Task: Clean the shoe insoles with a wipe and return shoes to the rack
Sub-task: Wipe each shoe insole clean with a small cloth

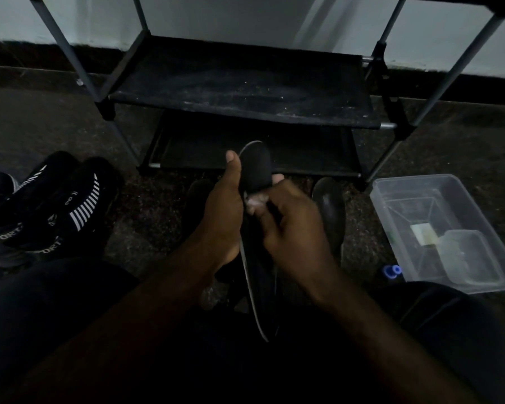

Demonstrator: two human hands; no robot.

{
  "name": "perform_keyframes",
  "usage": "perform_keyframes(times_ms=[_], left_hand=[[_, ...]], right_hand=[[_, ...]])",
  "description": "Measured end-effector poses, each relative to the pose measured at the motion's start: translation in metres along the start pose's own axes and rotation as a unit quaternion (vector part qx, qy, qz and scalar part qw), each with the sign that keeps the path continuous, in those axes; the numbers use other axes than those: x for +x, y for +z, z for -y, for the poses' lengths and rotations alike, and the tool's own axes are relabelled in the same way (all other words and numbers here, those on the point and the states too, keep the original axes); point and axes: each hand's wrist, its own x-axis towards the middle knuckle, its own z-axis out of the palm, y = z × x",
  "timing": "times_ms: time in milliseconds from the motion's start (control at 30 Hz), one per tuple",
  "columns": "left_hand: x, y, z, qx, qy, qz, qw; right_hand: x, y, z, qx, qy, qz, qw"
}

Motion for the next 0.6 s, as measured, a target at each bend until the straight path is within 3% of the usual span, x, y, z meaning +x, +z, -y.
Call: perform_keyframes(times_ms=[100, 200, 367, 467, 600], left_hand=[[0.001, -0.001, -0.003, -0.007, 0.004, -0.023, 1.0], [0.001, 0.0, 0.0, 0.029, 0.002, 0.001, 1.0], [-0.006, 0.007, 0.01, 0.058, -0.001, 0.078, 0.995], [-0.008, 0.008, 0.004, 0.074, 0.008, 0.085, 0.994], [-0.003, 0.0, -0.005, 0.093, 0.008, 0.018, 0.995]], right_hand=[[-0.005, 0.006, -0.002, -0.013, -0.002, 0.027, 1.0], [0.01, 0.001, -0.012, -0.056, 0.02, -0.057, 0.997], [0.031, -0.015, -0.017, 0.002, 0.063, -0.169, 0.984], [0.032, -0.019, -0.017, 0.011, 0.059, -0.16, 0.985], [0.023, -0.012, -0.015, -0.009, 0.056, -0.078, 0.995]])
